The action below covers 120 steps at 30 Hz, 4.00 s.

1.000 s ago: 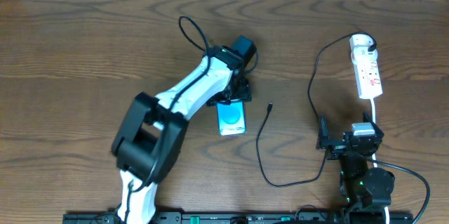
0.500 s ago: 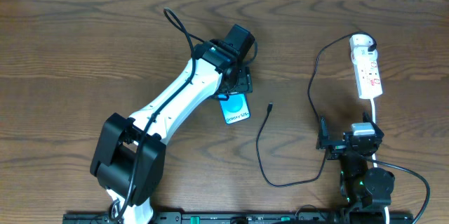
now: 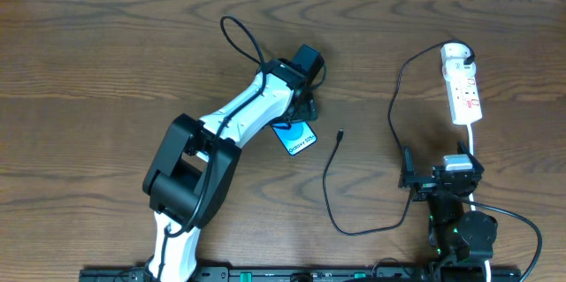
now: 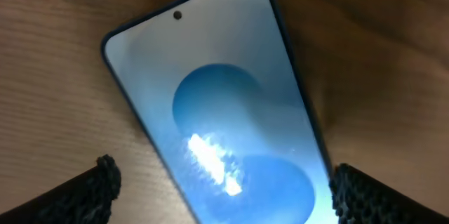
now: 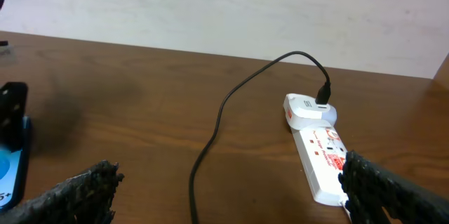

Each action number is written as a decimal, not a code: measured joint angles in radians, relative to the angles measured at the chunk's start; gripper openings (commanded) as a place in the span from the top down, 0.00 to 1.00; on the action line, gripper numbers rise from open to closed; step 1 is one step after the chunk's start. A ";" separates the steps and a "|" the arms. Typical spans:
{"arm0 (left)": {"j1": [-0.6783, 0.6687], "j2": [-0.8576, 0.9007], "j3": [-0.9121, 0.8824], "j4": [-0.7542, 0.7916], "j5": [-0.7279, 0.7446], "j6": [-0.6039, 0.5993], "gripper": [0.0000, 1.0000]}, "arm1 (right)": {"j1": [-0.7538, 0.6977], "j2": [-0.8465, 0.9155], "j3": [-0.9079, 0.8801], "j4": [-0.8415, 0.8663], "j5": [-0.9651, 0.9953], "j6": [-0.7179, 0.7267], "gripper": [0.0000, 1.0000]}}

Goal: Plug charger to phone and switch on socket

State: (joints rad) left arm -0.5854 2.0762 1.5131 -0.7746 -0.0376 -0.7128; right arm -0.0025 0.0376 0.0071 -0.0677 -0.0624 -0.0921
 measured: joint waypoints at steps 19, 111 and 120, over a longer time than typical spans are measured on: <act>0.000 0.060 0.000 0.031 -0.048 -0.316 0.00 | 0.000 0.000 0.000 0.000 0.000 0.000 0.01; -0.005 0.050 -0.013 0.000 0.062 0.055 0.02 | 0.000 0.000 0.000 0.000 0.000 0.000 0.01; -0.017 0.051 -0.013 0.003 0.058 0.048 0.07 | 0.000 0.000 0.000 0.000 0.000 0.000 0.01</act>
State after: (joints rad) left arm -0.6022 2.1273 1.5002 -0.7712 0.0200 -0.6647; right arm -0.0025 0.0376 0.0067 -0.0677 -0.0620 -0.0921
